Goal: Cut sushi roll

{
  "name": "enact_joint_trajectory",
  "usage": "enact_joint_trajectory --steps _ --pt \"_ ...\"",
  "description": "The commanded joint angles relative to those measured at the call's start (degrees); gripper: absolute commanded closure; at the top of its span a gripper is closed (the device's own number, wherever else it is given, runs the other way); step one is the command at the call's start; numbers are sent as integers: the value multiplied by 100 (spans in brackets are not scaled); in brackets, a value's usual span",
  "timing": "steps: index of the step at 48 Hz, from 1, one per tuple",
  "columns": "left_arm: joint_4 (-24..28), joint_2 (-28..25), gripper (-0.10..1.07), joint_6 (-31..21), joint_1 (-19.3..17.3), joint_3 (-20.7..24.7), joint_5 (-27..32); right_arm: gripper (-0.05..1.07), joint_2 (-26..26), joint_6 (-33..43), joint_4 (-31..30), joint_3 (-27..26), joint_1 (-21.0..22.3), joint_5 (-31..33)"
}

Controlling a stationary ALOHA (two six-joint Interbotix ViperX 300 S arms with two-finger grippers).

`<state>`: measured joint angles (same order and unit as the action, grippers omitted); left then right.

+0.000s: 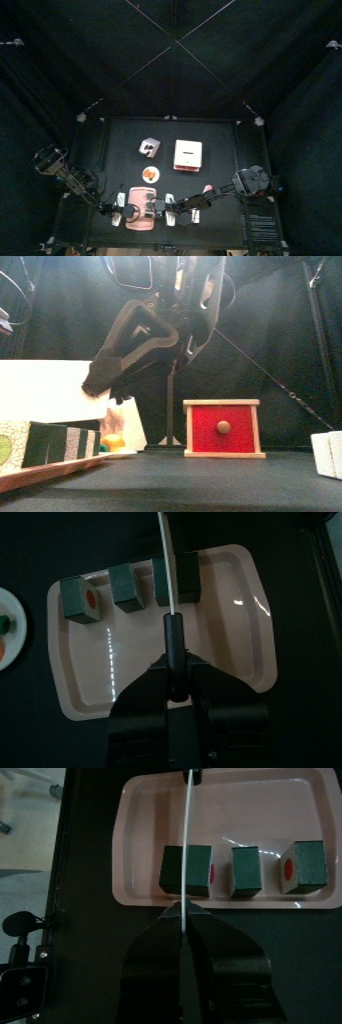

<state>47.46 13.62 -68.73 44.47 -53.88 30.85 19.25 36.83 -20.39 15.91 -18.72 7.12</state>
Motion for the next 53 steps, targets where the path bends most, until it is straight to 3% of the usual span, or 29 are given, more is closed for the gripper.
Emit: enact_joint_trajectory --steps 1,53 --pt "-26 -18 57 -9 26 18 18 65 -88 9 26 -26 -114 18" --pt "-158 -132 57 0 26 9 -343 65 114 9 114 0 -114 -176"
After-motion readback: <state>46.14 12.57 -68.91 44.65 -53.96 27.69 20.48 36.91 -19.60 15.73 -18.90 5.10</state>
